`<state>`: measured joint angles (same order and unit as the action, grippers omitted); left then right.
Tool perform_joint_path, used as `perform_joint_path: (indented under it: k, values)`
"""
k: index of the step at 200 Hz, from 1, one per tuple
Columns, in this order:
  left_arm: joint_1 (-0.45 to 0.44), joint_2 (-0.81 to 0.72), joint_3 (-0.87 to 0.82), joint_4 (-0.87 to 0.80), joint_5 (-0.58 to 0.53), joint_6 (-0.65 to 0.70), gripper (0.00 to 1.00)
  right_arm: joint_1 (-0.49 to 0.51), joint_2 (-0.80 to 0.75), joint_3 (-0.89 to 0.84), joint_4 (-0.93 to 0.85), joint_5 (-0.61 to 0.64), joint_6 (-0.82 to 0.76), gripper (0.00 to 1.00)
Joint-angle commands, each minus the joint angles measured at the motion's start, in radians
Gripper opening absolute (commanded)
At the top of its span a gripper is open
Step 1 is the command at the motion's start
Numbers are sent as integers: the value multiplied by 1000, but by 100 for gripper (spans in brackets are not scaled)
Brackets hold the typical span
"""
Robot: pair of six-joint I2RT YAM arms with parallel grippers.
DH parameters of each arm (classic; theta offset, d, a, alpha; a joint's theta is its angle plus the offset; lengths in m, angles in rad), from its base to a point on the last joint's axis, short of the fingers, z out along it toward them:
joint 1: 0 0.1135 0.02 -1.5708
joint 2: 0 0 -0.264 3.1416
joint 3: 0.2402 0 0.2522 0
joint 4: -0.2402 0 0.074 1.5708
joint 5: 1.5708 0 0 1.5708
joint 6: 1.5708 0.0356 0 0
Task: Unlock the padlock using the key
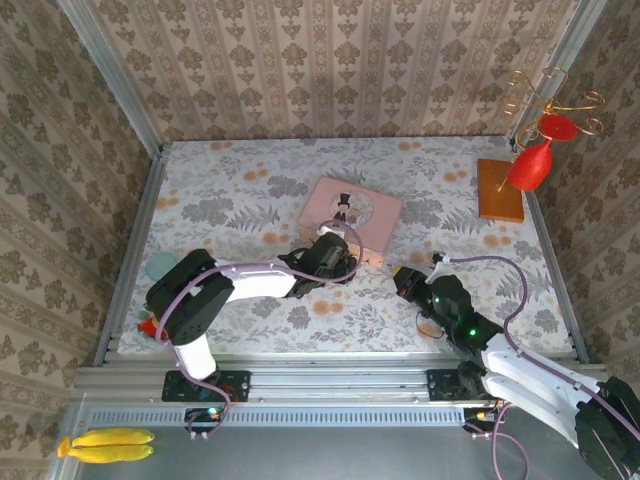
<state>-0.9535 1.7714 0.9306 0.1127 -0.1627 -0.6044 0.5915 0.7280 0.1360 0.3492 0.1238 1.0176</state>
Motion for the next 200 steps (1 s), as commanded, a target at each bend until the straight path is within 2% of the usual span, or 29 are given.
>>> perform_joint_path:
  k: [1, 42, 70, 106, 159, 200]
  values:
    - [12, 57, 94, -32, -19, 49, 57, -5, -15, -6, -23, 27, -18, 0]
    - [66, 203, 259, -82, -25, 39, 59, -7, -35, -7, -32, 27, -17, 0]
    - [72, 226, 296, -104, -46, 44, 57, -7, -78, -9, -72, 33, -21, 0]
    - [68, 195, 238, -100, -19, 54, 57, -9, -133, -26, -113, 46, -15, 0]
    - [88, 149, 105, -12, 144, 17, 55, -10, -110, -20, -90, 40, -16, 0]
    - [103, 128, 60, 40, 182, -1, 40, -10, -86, -7, -79, 22, -16, 0]
